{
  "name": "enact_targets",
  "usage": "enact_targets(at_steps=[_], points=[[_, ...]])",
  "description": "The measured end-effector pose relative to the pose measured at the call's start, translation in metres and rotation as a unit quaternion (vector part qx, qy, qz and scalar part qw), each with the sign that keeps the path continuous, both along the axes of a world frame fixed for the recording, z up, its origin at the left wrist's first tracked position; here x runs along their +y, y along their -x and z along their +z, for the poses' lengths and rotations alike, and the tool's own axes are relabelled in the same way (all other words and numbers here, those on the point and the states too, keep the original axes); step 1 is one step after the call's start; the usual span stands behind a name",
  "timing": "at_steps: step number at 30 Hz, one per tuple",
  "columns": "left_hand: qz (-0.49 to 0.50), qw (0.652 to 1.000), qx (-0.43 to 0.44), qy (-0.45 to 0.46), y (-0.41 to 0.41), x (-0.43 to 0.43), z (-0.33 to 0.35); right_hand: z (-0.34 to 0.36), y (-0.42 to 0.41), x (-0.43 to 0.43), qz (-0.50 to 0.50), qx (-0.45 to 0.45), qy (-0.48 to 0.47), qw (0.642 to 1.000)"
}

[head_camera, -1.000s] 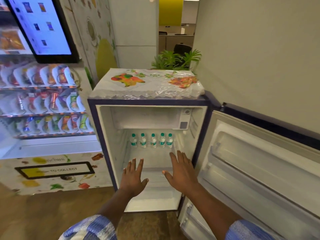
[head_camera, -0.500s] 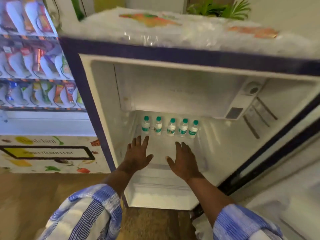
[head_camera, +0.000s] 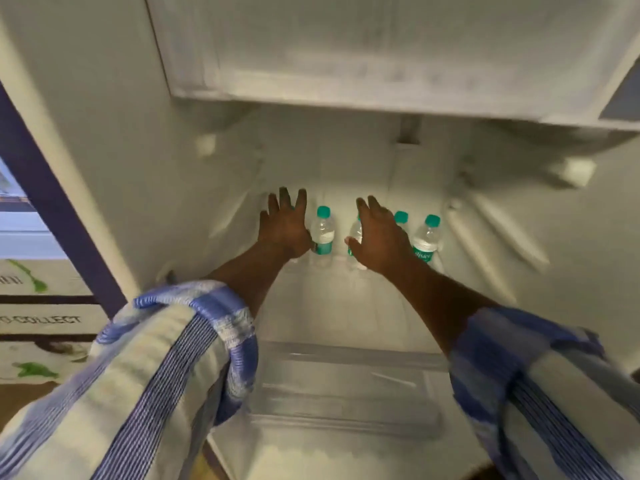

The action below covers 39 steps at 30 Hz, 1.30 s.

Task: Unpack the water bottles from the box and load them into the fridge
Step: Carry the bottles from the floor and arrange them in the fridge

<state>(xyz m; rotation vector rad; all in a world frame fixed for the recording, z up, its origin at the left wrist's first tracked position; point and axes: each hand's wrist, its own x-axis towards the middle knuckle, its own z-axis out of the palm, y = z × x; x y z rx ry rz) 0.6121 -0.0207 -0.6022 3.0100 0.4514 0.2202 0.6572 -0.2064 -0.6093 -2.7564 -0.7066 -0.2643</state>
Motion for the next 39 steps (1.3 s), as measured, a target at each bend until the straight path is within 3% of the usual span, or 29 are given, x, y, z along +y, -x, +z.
enact_targets(at_steps=[4, 11, 17, 23, 30, 39], points=[[0.004, 0.999, 0.013, -0.034, -0.015, 0.006, -0.014, -0.015, -0.021, 0.016, -0.013, -0.028, 0.039, 0.999], [-0.019, 0.994, -0.045, -0.099, 0.004, -0.002, -0.022, -0.029, -0.008, 0.025, -0.029, -0.069, 0.016, 0.997], [-0.020, 0.991, -0.081, -0.101, 0.029, -0.016, -0.018, -0.014, 0.012, 0.022, -0.035, -0.073, 0.019, 0.997], [-0.001, 0.995, -0.075, -0.071, 0.049, -0.020, -0.007, 0.000, 0.024, 0.007, -0.041, -0.069, 0.019, 0.997], [0.025, 0.999, -0.044, -0.016, 0.073, -0.028, 0.021, 0.015, 0.047, 0.007, -0.029, -0.058, -0.058, 0.996], [0.007, 0.998, 0.027, -0.055, 0.107, -0.021, 0.043, 0.018, 0.082, 0.006, 0.022, -0.013, -0.126, 0.992]])
